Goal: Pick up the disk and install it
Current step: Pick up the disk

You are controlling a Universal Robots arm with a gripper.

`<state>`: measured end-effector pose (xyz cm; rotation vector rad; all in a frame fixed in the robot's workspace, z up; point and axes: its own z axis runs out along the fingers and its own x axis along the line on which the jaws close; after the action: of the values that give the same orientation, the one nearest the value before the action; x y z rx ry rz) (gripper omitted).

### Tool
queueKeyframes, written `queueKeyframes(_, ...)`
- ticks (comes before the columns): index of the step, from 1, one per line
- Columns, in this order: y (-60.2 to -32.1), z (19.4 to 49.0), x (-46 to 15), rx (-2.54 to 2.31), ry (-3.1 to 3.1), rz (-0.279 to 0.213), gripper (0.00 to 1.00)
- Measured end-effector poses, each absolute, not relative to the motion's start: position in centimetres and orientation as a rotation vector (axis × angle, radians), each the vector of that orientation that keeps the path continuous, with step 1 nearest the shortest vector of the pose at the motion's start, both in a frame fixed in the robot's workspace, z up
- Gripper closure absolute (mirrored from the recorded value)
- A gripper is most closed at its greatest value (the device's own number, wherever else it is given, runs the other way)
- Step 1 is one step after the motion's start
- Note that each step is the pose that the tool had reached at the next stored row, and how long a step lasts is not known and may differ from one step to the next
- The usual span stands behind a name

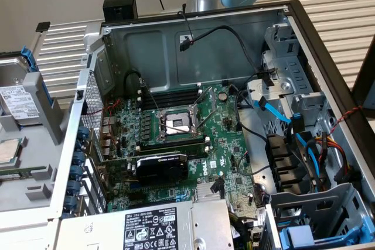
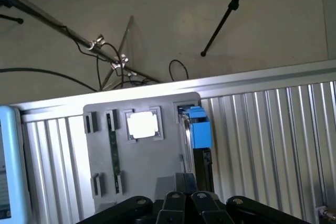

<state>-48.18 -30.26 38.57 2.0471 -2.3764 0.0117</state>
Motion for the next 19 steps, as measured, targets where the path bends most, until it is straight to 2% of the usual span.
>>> queueKeyframes(5,-30.0,38.5,-49.0,2.065,-2.361,0.011,0.89)
queueKeyframes(11,-28.4,38.4,-49.2,2.083,-2.350,0.017,0.89)
queueKeyframes(19,-28.3,38.1,-50.3,2.105,-2.337,0.009,0.89)
